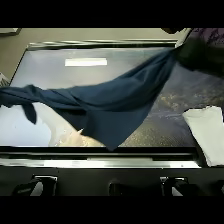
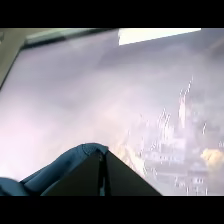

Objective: Fold the clothes and pants, and hang the long-sleeved shirts on hangers.

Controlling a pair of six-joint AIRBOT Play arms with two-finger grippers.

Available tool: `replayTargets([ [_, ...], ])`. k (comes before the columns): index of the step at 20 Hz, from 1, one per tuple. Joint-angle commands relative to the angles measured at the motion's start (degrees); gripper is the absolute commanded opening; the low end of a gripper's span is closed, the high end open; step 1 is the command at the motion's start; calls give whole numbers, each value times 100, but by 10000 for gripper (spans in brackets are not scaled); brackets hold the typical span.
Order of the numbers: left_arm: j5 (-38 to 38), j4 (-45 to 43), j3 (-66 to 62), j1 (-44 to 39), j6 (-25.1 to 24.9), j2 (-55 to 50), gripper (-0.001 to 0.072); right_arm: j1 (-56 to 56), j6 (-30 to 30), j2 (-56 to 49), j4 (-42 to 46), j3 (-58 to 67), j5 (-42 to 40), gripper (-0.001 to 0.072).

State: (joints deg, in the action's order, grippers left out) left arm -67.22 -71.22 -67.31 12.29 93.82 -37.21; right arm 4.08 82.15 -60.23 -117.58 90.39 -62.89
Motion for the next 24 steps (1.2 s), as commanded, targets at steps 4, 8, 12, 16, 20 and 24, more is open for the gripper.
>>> replayTargets([
  [4,2599,592,3023,-787,-83,-1176,16,551,149,-3136,-201,7,879,26],
  [8,3595,702,3272,-1003,-79,-2334,16,752,-557,-4400,-332,11,2503,27],
  [12,3786,793,3272,-986,-79,-2649,16,680,-977,-4542,-382,72,2398,151],
  [16,3626,802,3272,-986,-79,-2590,16,-179,310,-4063,-538,280,125,378],
  [20,3508,807,3272,-986,-79,-2592,16,-1235,1071,-3574,-651,-127,-1176,378],
  [24,3508,815,3272,-986,-76,-2592,16,-1252,1440,-3397,-1705,-1397,-955,378],
])
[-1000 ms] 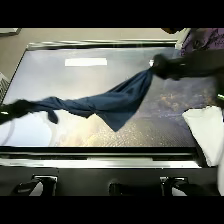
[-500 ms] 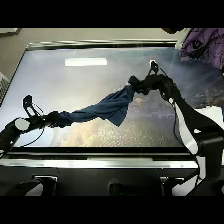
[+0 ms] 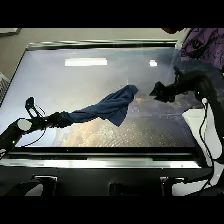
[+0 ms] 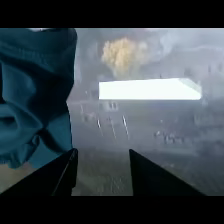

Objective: Fold the clothes and pants, and hang the long-sleeved shirts on hangers.

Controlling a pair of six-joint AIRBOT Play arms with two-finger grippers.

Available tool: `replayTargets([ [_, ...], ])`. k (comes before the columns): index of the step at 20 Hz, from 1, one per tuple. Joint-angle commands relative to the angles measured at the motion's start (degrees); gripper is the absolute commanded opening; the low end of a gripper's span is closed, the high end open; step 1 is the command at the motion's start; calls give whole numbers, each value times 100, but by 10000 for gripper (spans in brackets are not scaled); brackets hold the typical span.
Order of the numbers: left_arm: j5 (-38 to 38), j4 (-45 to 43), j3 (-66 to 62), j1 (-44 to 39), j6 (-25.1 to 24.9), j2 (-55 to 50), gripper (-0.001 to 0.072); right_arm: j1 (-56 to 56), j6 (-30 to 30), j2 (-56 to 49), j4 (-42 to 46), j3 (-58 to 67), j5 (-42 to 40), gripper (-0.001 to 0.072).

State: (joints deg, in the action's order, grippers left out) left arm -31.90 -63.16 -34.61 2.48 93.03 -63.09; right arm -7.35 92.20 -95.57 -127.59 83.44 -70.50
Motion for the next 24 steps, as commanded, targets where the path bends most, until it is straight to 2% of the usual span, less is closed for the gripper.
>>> replayTargets([
  [1,-22,20,2,-4,2,-4,16,74,470,138,-813,-931,-33,379],
  [3,-22,20,2,-4,0,-4,16,540,466,133,-824,-1220,470,431],
  [9,-24,17,2,-4,0,-4,17,1596,-92,-151,-772,-1276,1569,429],
  [13,-22,17,2,-4,0,-4,17,2000,-293,-313,-649,-1274,1746,427],
  [17,-22,17,2,-4,0,-4,17,2234,-490,-431,-520,-1274,1849,391],
  [19,-22,17,2,-4,0,-4,17,2297,-527,-437,-527,-1274,1967,322],
  [20,-22,17,2,-4,0,-4,17,2297,-518,-431,-592,-1272,2011,205],
  [21,-20,17,2,-4,0,-4,17,2291,-468,-411,-586,-1231,2017,23],
  [24,-149,13,-131,72,-24,-2,16,2210,-415,-118,-498,-850,2138,25],
])
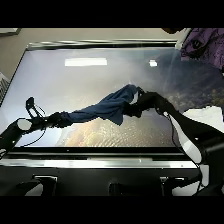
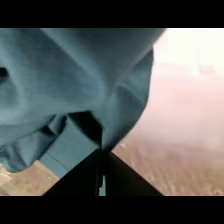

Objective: Fold the clothes and pants, and hang the long-sleeved shirts on hangers.

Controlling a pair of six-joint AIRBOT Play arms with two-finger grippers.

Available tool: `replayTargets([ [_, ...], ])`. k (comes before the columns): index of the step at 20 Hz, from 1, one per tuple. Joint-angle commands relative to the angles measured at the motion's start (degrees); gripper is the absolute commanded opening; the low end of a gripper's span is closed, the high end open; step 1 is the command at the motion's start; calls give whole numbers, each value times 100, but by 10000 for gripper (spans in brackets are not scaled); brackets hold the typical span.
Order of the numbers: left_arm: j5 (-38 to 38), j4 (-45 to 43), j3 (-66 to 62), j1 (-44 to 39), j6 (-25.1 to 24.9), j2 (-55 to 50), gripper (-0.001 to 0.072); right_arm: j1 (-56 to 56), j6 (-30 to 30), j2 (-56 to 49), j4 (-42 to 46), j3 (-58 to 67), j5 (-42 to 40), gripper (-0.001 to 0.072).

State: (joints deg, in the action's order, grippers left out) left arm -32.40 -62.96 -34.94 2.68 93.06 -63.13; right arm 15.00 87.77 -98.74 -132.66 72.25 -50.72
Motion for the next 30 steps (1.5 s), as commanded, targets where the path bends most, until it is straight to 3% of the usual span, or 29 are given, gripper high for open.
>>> replayTargets([
  [1,-278,-24,-295,122,-166,2,16,-127,26,367,76,549,155,24],
  [4,-1226,-92,-1510,407,-850,35,15,-564,15,1027,219,1657,72,24],
  [10,-3152,-1327,-4494,546,-903,754,15,-1513,-308,2933,782,3451,-273,25],
  [14,-3899,-1582,-5128,546,-636,1884,15,-1773,-586,4393,1456,3654,-525,25],
  [18,-4188,-1827,-5090,546,55,2938,15,-1773,-1274,5171,2129,3654,-761,25],
  [23,-4151,-1908,-4656,542,251,2861,15,-1770,-1416,4511,2076,3654,-761,25],
  [26,-3980,-1539,-3871,472,39,2315,15,-1639,-1410,3309,2026,3652,-844,26],
  [30,-2826,-1355,-2492,63,-26,1263,16,-1005,-1270,1154,2050,3652,-911,26],
])
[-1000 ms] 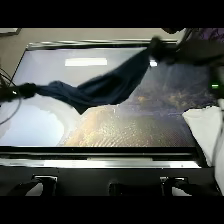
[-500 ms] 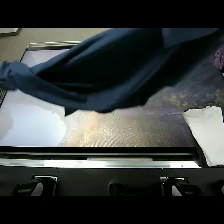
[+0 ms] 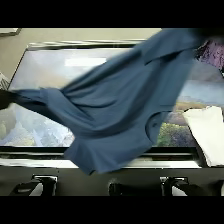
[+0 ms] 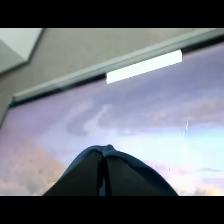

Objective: Fold the clothes and pants, and hang the long-sleeved shirts on hangers.

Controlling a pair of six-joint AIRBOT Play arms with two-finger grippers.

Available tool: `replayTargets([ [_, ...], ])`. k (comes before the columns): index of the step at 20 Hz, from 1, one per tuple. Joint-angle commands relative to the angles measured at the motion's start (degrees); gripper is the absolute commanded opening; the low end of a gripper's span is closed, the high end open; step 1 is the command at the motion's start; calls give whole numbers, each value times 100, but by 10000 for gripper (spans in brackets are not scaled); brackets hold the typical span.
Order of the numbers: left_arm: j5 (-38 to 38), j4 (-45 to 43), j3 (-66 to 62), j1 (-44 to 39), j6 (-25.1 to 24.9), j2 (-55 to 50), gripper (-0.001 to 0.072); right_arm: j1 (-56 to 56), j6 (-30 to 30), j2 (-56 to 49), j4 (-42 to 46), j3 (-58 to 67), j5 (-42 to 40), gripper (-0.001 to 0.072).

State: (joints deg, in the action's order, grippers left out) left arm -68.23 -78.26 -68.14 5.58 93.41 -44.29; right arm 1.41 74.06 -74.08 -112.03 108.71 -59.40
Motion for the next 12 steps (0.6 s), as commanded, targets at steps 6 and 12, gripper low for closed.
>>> replayTargets([
  [6,1943,177,1650,-688,-35,-2544,16,772,-396,-3998,-503,9,817,27],
  [12,1939,173,1650,-697,-39,-3010,15,557,-120,-4033,-863,11,61,266],
])
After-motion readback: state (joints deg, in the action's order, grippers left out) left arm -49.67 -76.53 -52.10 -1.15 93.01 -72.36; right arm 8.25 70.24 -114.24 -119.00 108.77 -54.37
